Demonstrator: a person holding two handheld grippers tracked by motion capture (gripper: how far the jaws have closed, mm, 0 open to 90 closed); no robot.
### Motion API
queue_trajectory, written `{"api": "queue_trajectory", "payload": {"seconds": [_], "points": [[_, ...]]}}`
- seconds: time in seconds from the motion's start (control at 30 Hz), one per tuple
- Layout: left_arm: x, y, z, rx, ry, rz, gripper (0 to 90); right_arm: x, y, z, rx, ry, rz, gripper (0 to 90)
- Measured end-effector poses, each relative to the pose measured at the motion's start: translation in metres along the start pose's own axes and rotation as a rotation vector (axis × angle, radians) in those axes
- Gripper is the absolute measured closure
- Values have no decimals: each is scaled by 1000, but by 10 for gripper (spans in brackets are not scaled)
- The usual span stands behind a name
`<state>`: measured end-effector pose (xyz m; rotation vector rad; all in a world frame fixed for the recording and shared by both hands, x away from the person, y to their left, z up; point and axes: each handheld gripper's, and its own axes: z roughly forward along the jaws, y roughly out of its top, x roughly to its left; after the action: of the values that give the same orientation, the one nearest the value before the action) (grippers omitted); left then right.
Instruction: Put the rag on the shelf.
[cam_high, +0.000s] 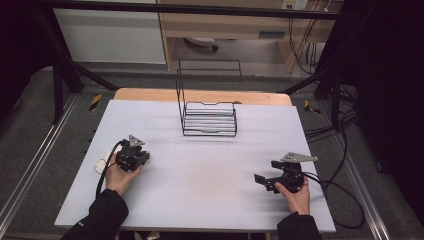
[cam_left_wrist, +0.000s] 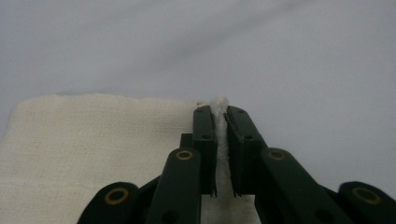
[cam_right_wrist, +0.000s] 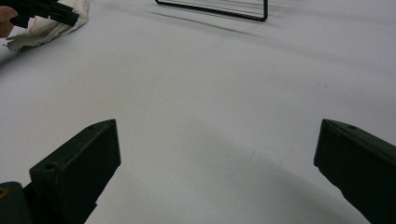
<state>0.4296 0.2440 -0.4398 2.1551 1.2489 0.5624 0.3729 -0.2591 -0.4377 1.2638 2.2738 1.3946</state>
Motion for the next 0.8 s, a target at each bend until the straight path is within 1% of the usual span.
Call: {"api": "queue_trajectory", "payload": {"seconds": [0.1,0.17,0.27,0.43,0.53,0.6,0.63,0.7,0.8], "points": [[4,-1,-1,-9,-22,-24,836,0,0,0,-1,3,0,10],[6,-2,-2,-25,-39,-42,839,0,0,0,-1,4,-1,10],[9,-2,-6,-52,-51,-63,842,0,0,-1,-2,4,-3,11],[10,0,-13,-81,-63,-70,843,0,0,-1,-3,5,0,11],[10,1,-15,-84,-74,-81,844,0,0,-1,-2,5,-1,11],[9,2,-16,-88,-76,-87,844,0,0,-1,-2,6,-1,11],[8,2,-16,-84,-76,-82,845,0,0,-1,-2,6,-2,11],[6,3,-18,-95,-78,-84,844,0,0,-1,-2,7,-2,11],[2,5,-21,-101,-96,-81,844,0,0,0,-2,8,-2,12]]}}
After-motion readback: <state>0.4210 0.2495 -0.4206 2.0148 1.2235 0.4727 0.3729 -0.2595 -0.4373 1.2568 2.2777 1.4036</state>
